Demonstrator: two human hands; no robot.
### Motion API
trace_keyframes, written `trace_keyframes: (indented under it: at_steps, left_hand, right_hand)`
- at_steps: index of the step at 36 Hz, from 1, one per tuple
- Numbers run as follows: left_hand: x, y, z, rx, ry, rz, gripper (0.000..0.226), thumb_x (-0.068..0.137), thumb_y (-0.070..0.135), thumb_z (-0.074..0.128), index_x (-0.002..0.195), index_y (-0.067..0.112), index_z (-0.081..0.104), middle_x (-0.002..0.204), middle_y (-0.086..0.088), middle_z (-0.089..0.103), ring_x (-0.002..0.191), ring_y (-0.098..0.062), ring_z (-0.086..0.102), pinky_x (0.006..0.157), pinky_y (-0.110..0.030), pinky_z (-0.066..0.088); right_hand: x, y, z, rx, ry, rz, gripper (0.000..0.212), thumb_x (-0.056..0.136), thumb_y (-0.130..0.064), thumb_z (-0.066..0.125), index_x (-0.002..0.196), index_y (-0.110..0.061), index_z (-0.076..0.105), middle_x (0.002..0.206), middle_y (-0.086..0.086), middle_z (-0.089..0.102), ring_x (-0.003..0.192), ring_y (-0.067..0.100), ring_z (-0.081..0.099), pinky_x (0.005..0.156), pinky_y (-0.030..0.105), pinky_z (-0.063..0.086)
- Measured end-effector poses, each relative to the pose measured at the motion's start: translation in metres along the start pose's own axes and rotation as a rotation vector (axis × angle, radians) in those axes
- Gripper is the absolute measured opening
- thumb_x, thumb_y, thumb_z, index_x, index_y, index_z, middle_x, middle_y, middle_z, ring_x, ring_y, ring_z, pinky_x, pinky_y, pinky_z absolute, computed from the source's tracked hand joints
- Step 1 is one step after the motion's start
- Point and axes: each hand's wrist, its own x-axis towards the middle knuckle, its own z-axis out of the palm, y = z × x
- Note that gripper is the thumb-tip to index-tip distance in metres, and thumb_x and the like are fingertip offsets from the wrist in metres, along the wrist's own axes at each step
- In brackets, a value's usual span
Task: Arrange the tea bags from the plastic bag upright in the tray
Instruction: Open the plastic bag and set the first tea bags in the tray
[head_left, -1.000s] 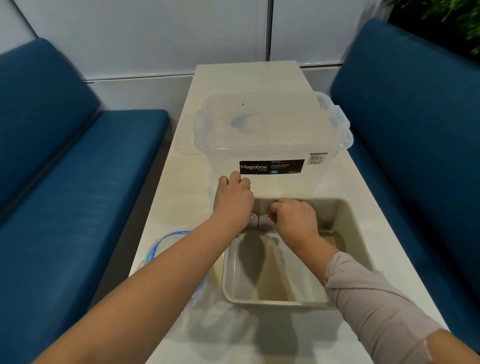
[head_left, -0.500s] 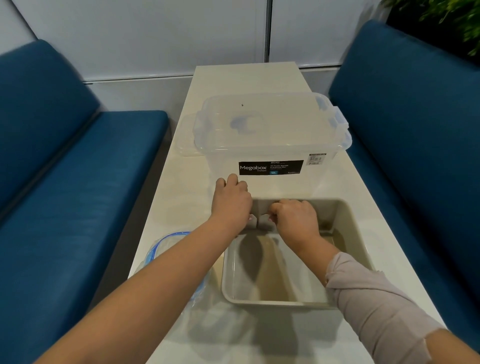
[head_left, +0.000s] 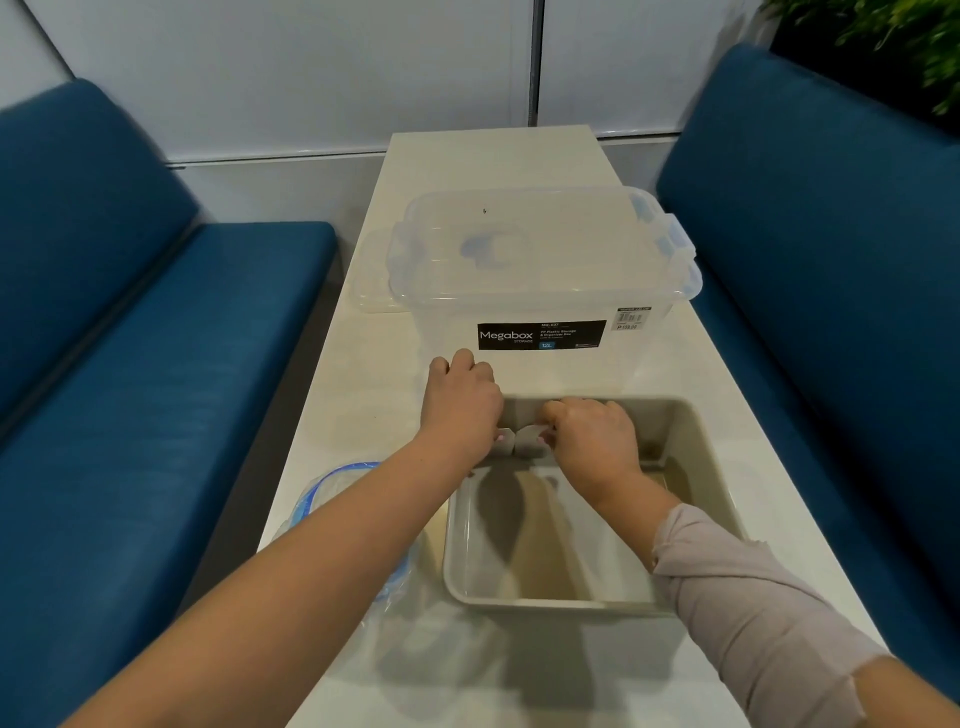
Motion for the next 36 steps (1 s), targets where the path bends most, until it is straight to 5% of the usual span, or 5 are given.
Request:
trace_keyframes:
  at_steps: [9, 18, 27, 31, 36]
  left_hand:
    - [-0.003, -0.003, -0.007, -0.085, 0.038, -0.020, 0.029, 0.083, 0.046, 0.063, 0.104, 0.027, 0.069, 0.117, 0.007, 0.054, 0.112, -0.021, 0.038, 0.088, -0.033, 0.028]
    - [-0.048, -0.062, -0.046, -0.565, 0.179, -0.204, 0.009, 0.082, 0.027, 0.071, 0.089, 0.029, 0.066, 0.116, 0.009, 0.057, 0.110, -0.017, 0.047, 0.088, -0.032, 0.039]
    - [-0.123, -0.118, -0.023, -0.807, -0.007, -0.444, 0.032, 0.075, 0.028, 0.078, 0.096, 0.031, 0.054, 0.101, 0.011, 0.058, 0.092, -0.008, 0.054, 0.071, -0.024, 0.039]
    - [-0.144, -0.116, -0.004, -0.851, -0.060, -0.479, 0.044, 0.073, 0.024, 0.077, 0.110, 0.027, 0.054, 0.117, 0.011, 0.059, 0.105, -0.010, 0.056, 0.081, -0.024, 0.044]
    - [-0.152, -0.111, 0.009, -0.866, -0.071, -0.490, 0.048, 0.074, 0.012, 0.071, 0.116, 0.026, 0.053, 0.123, 0.008, 0.057, 0.105, -0.012, 0.057, 0.081, -0.027, 0.049]
  right_hand:
    - [-0.004, 0.001, -0.012, 0.059, 0.022, 0.025, 0.018, 0.090, -0.027, 0.058, 0.103, -0.018, 0.065, 0.102, 0.003, 0.066, 0.096, 0.027, 0.060, 0.072, 0.030, 0.029]
    - [-0.005, -0.033, -0.048, 0.272, 0.104, 0.085, 0.015, 0.086, -0.030, 0.065, 0.098, -0.023, 0.069, 0.095, -0.003, 0.068, 0.090, 0.021, 0.061, 0.080, 0.031, 0.037]
    - [-0.016, -0.114, -0.070, 0.447, -0.096, -0.084, 0.013, 0.088, -0.036, 0.062, 0.098, -0.033, 0.069, 0.092, -0.012, 0.069, 0.085, 0.009, 0.058, 0.066, 0.023, 0.035]
    - [-0.023, -0.146, -0.066, 0.347, -0.225, -0.272, 0.020, 0.087, -0.035, 0.059, 0.106, -0.035, 0.068, 0.097, -0.012, 0.070, 0.091, 0.010, 0.059, 0.069, 0.024, 0.036]
    - [-0.031, -0.171, -0.049, -0.088, -0.247, -0.516, 0.031, 0.084, -0.032, 0.056, 0.114, -0.030, 0.064, 0.097, -0.003, 0.065, 0.098, 0.020, 0.042, 0.073, 0.032, 0.024]
